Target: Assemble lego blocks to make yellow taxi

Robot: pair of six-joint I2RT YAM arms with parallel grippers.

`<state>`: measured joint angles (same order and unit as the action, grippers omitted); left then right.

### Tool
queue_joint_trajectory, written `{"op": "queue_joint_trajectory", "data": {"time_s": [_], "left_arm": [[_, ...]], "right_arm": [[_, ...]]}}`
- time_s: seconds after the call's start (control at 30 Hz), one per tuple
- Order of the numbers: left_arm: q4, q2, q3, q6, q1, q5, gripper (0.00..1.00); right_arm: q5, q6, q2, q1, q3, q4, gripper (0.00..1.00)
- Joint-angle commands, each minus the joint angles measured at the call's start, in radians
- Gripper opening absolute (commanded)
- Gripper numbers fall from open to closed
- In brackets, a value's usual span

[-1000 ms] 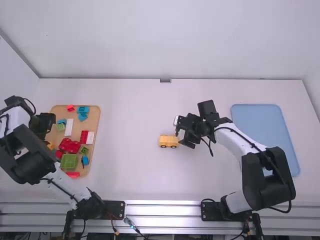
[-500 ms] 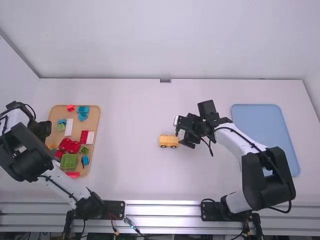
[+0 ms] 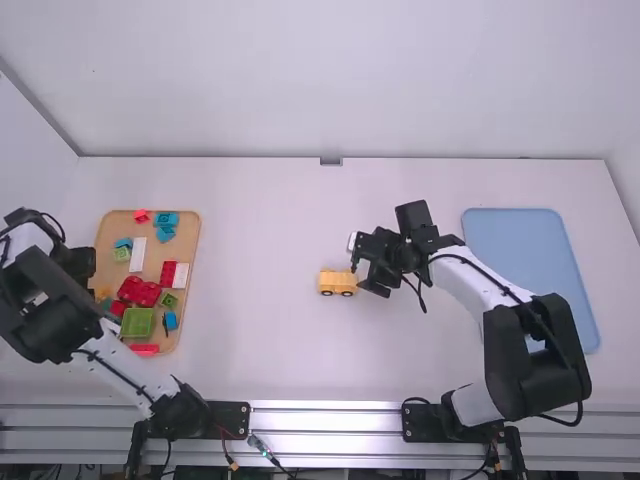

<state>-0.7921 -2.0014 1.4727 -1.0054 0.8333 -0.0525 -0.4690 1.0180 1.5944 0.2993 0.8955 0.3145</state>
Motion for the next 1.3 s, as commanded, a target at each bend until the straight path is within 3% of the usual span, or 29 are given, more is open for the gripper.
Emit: {"op": "queue_joint_trajectory", "data": {"time_s": [0.0, 0.2, 0.83, 1.1, 1.2, 1.27], "left_arm": [[-0.007, -0.01, -0.027, -0.072, -0.01, 0.006, 0.7], [0.064, -0.01, -0.091, -0.132, -0.008, 0.019, 0.72], [0.225, -0.01, -0.208, -0.285, -0.009, -0.019, 0.59], [0.252, -0.01, -0.219, -0.289, -0.008, -0.016, 0.41], [0.255, -0.01, -0.219, -0.289, -0.008, -0.019, 0.31], [0.254, -0.01, -0.219, -0.288, -0.009, -0.024, 0.3]], "right_arm": [[-0.013, -0.012, -0.012, 0.003, 0.007, 0.004, 0.99], [-0.012, -0.018, -0.012, 0.003, 0.007, 0.004, 0.99], [-0.012, -0.018, -0.012, 0.003, 0.007, 0.005, 0.99], [-0.013, -0.019, -0.012, 0.003, 0.007, 0.007, 0.99], [-0.013, -0.019, -0.012, 0.003, 0.007, 0.008, 0.99], [-0.013, -0.019, -0.012, 0.003, 0.007, 0.008, 0.99]]}}
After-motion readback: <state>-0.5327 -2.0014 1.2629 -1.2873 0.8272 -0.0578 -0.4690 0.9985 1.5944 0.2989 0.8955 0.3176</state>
